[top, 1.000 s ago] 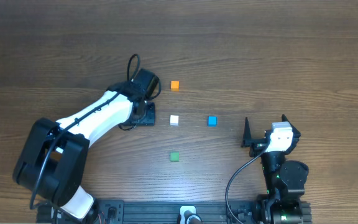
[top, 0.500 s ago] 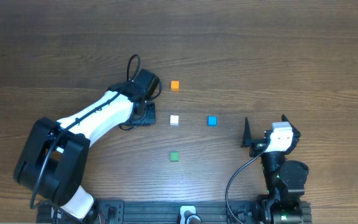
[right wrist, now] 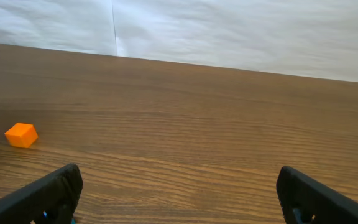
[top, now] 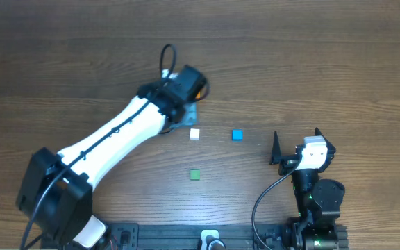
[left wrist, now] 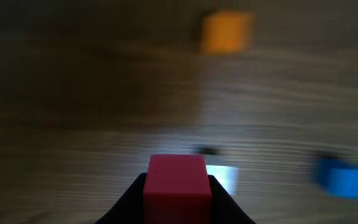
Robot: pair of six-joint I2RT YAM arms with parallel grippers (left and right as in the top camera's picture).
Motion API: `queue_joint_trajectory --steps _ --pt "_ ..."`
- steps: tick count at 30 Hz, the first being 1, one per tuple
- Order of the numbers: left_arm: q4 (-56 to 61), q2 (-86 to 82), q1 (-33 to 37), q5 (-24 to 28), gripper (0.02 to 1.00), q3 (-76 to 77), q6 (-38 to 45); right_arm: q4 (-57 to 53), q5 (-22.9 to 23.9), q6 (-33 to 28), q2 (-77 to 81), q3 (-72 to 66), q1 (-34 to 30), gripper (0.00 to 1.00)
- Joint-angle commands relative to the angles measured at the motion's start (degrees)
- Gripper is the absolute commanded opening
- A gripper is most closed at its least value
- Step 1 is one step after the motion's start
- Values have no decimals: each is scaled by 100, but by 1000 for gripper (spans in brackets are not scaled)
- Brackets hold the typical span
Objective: Stack Cubes
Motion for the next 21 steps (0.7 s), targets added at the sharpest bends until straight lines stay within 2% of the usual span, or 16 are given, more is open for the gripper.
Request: queue_joint_trajectory --steps 1,8,21 --pt "-144 122 -466 -164 134 417 -710 20 42 -26 -42 -52 17 991" --pt "-127 629 -861 -129 126 426 -901 20 42 -26 -42 -52 17 991" --pt "-210 938 -831 -173 123 426 -879 20 42 -26 -42 -52 17 993"
